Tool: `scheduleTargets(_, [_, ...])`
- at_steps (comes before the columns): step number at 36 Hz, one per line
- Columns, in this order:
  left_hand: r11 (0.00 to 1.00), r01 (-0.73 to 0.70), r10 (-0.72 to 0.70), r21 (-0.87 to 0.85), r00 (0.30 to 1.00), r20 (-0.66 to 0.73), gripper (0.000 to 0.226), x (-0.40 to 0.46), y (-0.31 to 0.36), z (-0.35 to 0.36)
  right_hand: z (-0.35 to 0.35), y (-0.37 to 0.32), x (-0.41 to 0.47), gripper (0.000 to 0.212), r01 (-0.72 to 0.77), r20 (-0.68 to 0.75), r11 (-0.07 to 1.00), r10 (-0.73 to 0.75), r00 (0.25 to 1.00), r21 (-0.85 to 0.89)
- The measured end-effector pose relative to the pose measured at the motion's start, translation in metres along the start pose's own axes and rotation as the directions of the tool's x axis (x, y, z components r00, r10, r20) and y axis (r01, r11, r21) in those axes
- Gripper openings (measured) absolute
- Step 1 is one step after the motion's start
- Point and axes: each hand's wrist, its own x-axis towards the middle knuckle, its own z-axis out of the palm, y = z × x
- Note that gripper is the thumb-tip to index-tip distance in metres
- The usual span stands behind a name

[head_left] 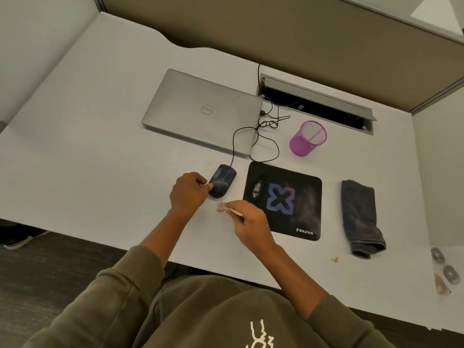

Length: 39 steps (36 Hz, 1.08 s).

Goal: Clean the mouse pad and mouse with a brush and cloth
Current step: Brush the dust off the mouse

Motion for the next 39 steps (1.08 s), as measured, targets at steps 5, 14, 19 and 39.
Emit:
scheduleTargets(5, [1.000,0.003,-0.003,0.010,1.000,-0.014,0.024,0.001,-0.003,0.000,0.001,0.001,0.008,0.025,-0.008,0.076,0.999,0.011,0.997,-0.036])
scheduleTargets(14, [1.000,0.004,-0.004,0.022,1.000,-0.025,0.023,-0.001,-0.012,0.000,-0.001,-0.001,0.008,0.026,0.059,0.138,0.997,-0.052,0.989,-0.049])
scheduleTargets(19, [1.000,0.001,-0.001,0.027,1.000,-0.021,0.023,-0.006,-0.014,0.000,-0.006,0.005,0.002,0.033,0.113,0.247,0.986,-0.080,0.966,-0.120])
scheduleTargets(39, [1.000,0.019,-0.019,0.004,1.000,-0.018,0.018,-0.021,-0.023,0.008,-0.014,0.011,-0.011,0.021,-0.063,-0.003,0.997,0.063,0.998,0.039])
